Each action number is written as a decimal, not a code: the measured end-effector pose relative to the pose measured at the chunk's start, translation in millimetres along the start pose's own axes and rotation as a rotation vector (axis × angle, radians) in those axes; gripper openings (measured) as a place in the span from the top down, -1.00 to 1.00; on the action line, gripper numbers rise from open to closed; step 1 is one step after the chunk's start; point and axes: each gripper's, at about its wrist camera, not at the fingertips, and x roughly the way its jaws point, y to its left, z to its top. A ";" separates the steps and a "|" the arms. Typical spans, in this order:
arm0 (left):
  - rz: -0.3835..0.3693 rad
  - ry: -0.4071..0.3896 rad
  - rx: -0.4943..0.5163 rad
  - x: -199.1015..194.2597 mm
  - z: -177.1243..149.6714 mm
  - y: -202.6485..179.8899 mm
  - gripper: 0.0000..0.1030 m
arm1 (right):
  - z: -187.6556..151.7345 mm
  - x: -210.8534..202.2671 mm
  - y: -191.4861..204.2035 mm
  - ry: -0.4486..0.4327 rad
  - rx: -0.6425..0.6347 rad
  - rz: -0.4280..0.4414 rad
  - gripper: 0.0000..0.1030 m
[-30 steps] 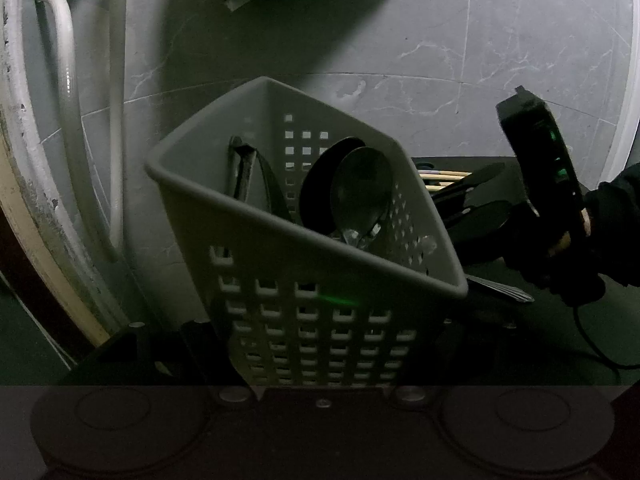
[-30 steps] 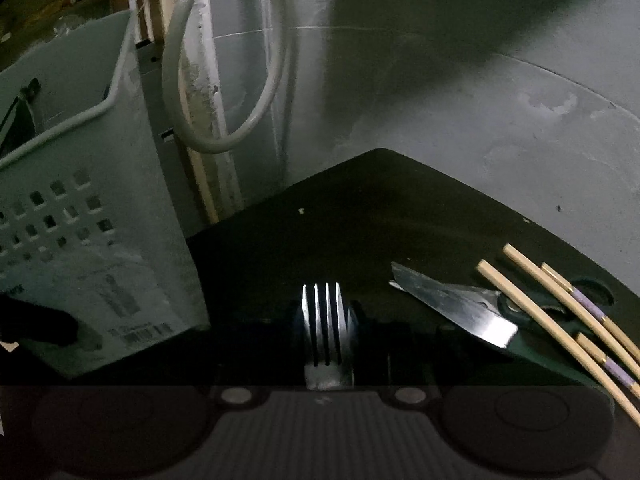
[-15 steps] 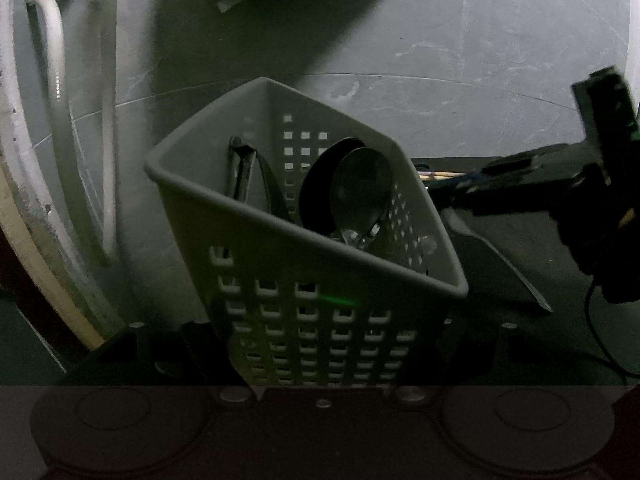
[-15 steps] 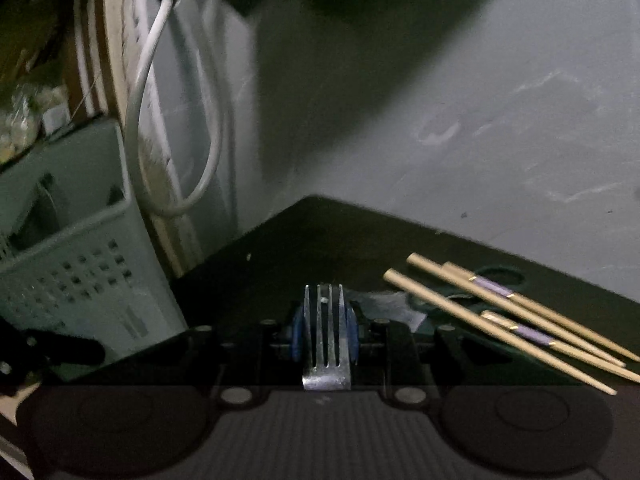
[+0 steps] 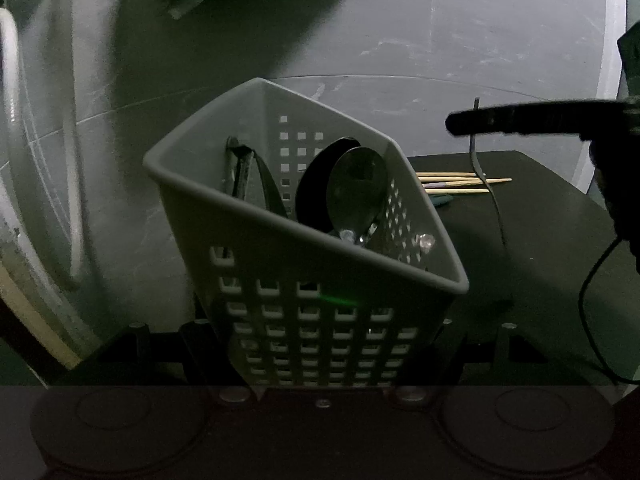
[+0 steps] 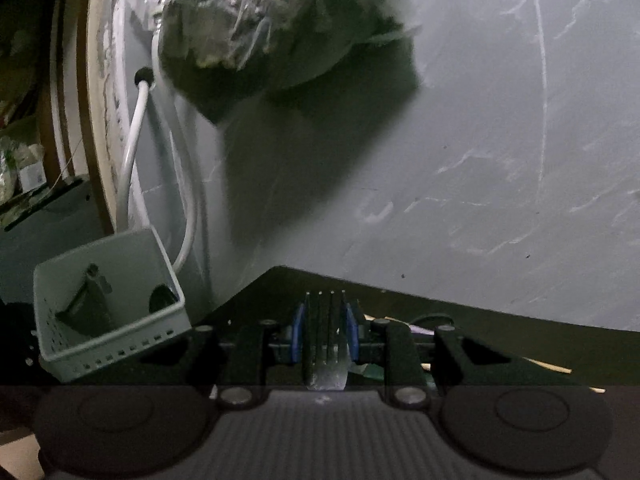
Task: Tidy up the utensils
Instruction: 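Lift the metal fork over the white holder and drop it inside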
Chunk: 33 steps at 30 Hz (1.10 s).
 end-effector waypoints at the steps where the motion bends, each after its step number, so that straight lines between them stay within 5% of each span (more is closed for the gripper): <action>1: -0.003 0.000 0.003 0.0 -0.3 -1.2 -0.48 | 1.0 -4.1 0.3 -0.008 0.003 -0.005 0.53; 18: -0.018 0.000 0.016 3.7 2.0 -5.3 -0.48 | 61.8 -44.3 15.6 -0.179 -0.055 -0.011 0.61; 22: -0.017 -0.001 0.016 4.0 2.6 -5.4 -0.48 | 77.4 -51.2 28.1 -0.215 -0.089 0.026 0.69; 24: -0.018 0.000 0.016 3.9 2.5 -5.2 -0.48 | 84.5 -54.5 34.9 -0.233 -0.101 0.054 0.93; 33: -0.014 -0.002 0.014 6.7 4.1 -6.1 -0.48 | 102.8 -55.0 63.0 -0.271 -0.101 0.225 0.96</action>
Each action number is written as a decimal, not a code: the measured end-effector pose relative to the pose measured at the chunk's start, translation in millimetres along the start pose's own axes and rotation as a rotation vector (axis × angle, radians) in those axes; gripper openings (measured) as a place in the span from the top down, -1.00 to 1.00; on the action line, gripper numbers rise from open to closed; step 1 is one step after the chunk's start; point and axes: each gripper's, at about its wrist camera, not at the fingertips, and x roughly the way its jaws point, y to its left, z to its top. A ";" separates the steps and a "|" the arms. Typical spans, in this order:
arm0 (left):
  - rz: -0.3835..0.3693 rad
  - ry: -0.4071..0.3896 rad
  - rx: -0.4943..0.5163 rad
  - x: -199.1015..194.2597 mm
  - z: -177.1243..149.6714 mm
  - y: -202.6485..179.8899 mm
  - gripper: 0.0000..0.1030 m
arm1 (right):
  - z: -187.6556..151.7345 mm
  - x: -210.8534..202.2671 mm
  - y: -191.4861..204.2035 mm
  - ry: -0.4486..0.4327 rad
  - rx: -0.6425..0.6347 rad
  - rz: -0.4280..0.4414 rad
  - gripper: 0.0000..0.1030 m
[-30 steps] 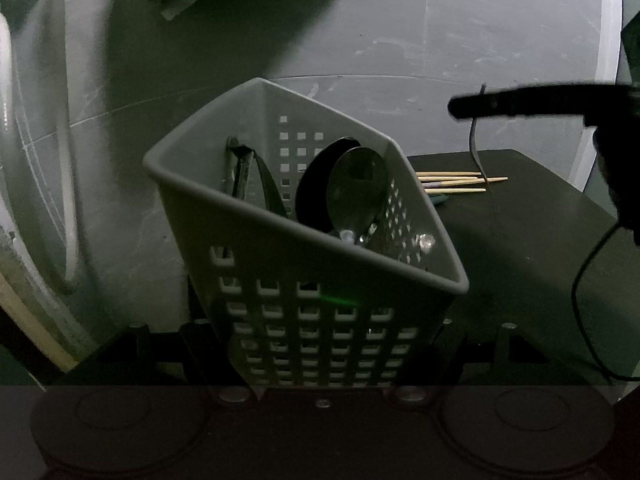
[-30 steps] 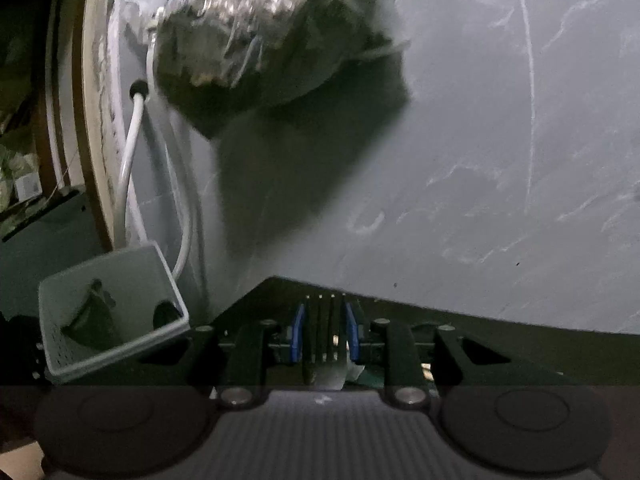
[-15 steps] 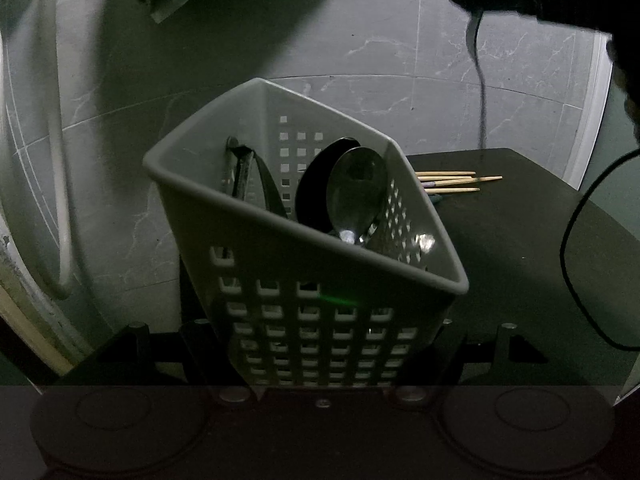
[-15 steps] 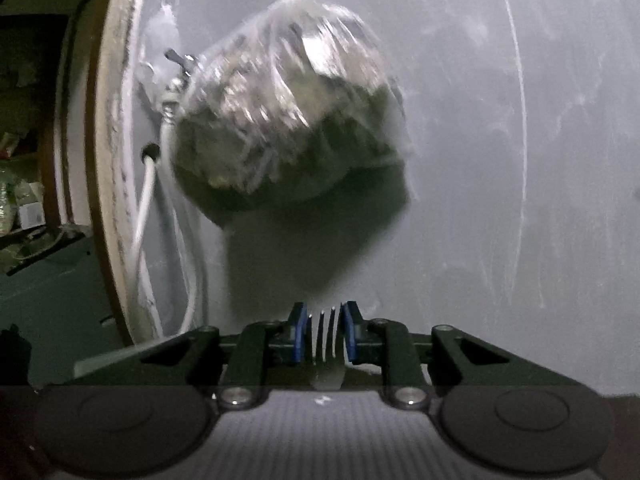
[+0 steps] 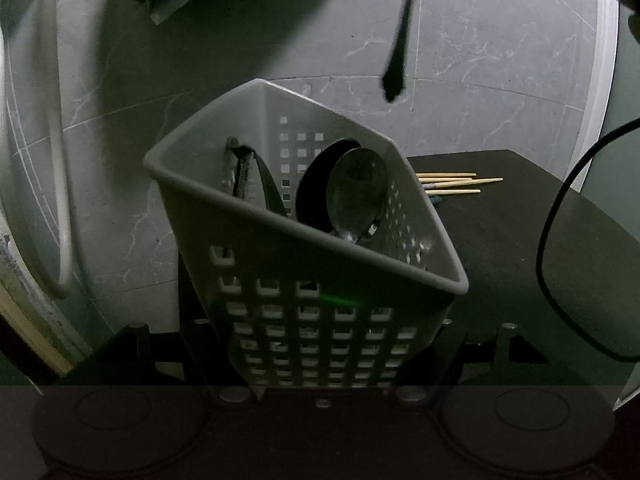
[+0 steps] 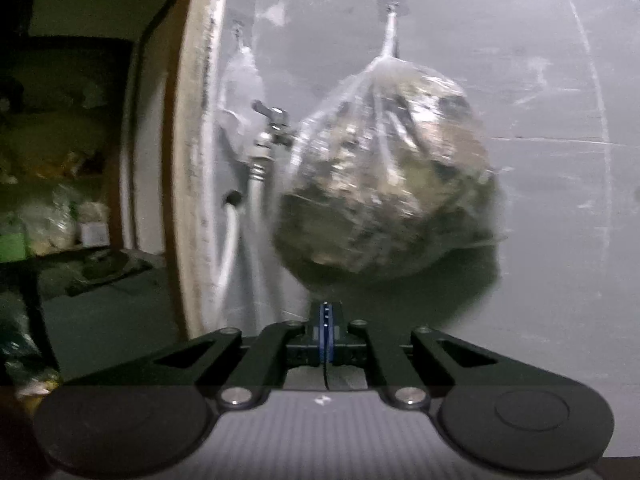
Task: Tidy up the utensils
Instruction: 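Lift the metal fork over the white holder and drop it inside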
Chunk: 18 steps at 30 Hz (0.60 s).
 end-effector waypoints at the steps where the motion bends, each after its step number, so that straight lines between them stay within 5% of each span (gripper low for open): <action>1: 0.000 0.000 0.000 0.1 0.0 0.0 -0.48 | 1.4 0.6 2.2 -0.001 0.013 0.020 0.96; 7: 0.000 -0.001 -0.001 -0.6 0.1 -0.7 -0.48 | 1.6 10.4 -0.3 0.034 0.180 0.163 0.95; 18: -0.001 -0.001 -0.002 -0.9 0.2 0.3 -0.48 | 4.2 12.0 -7.2 0.018 0.289 0.206 0.93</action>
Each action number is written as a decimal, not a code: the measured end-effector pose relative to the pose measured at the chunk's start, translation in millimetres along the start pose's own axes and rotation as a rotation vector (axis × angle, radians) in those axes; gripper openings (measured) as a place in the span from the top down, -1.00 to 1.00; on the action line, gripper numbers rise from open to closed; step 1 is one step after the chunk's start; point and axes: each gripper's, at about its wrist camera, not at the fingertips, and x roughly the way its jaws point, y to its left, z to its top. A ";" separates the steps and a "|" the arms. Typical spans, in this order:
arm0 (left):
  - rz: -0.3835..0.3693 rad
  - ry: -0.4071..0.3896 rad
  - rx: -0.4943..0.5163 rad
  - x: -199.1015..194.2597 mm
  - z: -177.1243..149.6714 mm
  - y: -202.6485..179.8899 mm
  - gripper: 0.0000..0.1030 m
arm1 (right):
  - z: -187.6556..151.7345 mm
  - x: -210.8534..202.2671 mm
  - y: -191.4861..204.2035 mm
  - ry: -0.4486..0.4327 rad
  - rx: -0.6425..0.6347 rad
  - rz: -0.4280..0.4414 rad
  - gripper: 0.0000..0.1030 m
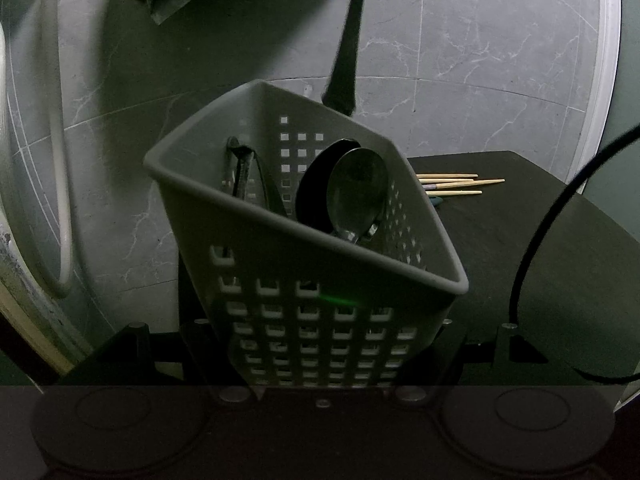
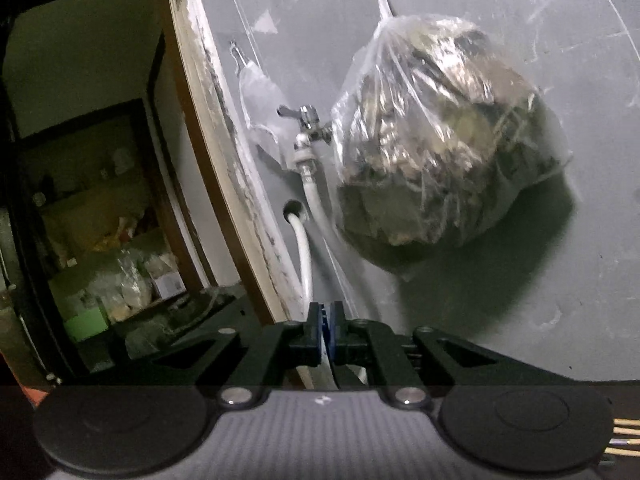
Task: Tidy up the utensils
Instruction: 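Lift the metal fork over the white holder and drop it inside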
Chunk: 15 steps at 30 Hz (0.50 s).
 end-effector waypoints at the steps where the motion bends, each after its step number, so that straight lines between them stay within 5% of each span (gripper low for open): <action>1: 0.000 0.000 0.000 0.1 0.1 0.0 -0.48 | 3.1 -1.0 0.8 -0.005 0.003 0.008 0.92; 8: 0.000 -0.001 -0.002 0.0 0.2 0.1 -0.48 | 21.3 -8.9 10.5 -0.026 0.042 0.077 0.95; 15: 0.000 -0.002 -0.004 0.7 1.2 1.4 -0.48 | 12.8 -2.4 12.1 0.022 0.035 0.053 0.95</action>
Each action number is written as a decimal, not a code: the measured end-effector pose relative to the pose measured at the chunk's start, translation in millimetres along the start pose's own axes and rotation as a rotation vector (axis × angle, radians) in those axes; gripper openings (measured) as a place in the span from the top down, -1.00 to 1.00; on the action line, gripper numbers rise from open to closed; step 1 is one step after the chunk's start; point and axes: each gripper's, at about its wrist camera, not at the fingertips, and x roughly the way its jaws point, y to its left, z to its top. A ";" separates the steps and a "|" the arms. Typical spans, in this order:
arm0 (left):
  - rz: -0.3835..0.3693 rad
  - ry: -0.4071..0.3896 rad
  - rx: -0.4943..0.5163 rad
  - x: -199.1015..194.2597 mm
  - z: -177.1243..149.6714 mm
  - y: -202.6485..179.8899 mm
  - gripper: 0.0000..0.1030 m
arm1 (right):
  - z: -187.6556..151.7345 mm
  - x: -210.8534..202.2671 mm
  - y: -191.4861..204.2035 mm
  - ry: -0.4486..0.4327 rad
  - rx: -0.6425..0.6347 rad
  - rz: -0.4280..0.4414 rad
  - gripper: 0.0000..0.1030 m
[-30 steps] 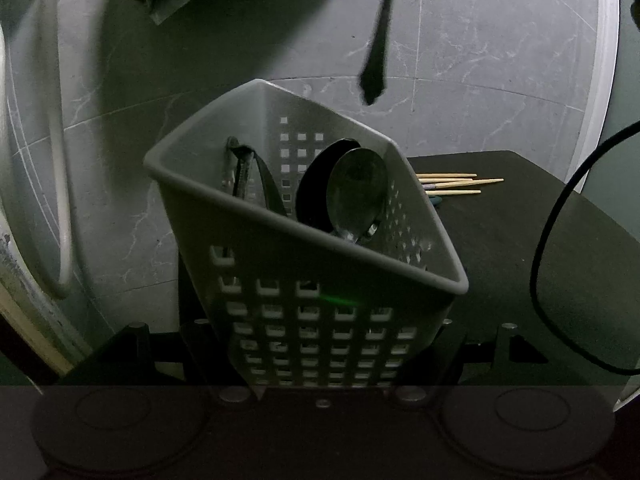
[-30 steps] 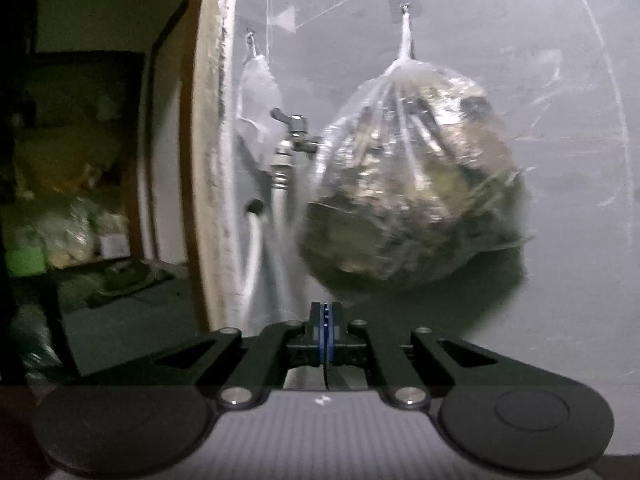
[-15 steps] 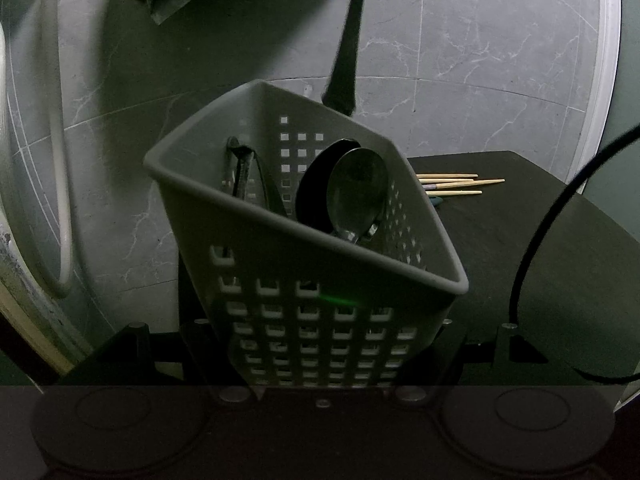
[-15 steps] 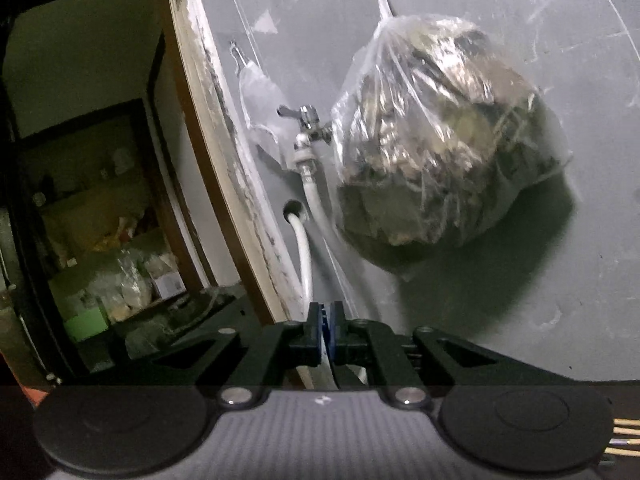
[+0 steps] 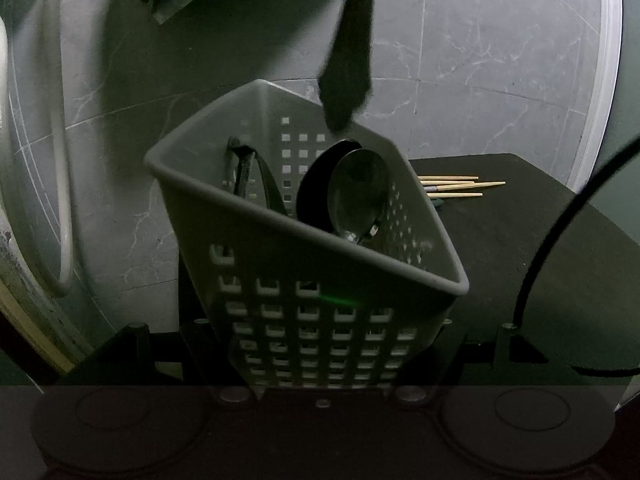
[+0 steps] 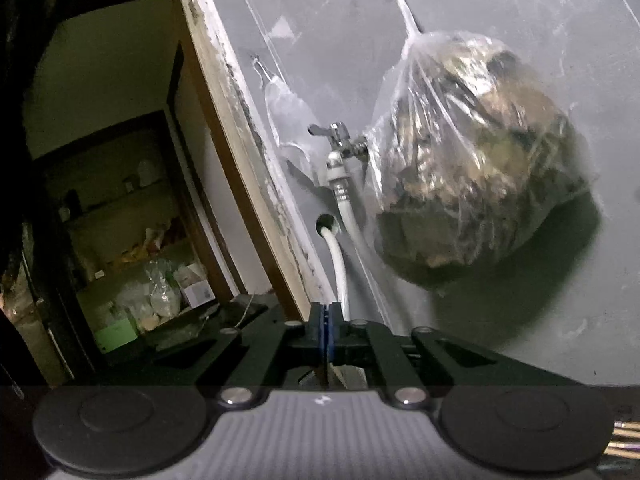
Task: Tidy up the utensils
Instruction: 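Lift the metal fork over the white holder and drop it inside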
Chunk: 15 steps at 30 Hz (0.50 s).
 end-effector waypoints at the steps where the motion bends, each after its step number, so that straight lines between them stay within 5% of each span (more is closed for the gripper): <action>1: 0.000 0.000 0.000 -0.3 -0.5 0.0 -0.48 | -3.5 1.3 -2.0 0.004 0.003 -0.008 0.95; 8: 0.000 0.000 0.000 -0.3 -0.6 -0.2 -0.48 | -34.3 22.2 -30.3 0.074 0.087 -0.063 0.95; 15: 0.001 0.002 0.001 0.0 -0.7 -0.1 -0.48 | -63.8 44.1 -36.3 0.170 0.042 -0.098 0.93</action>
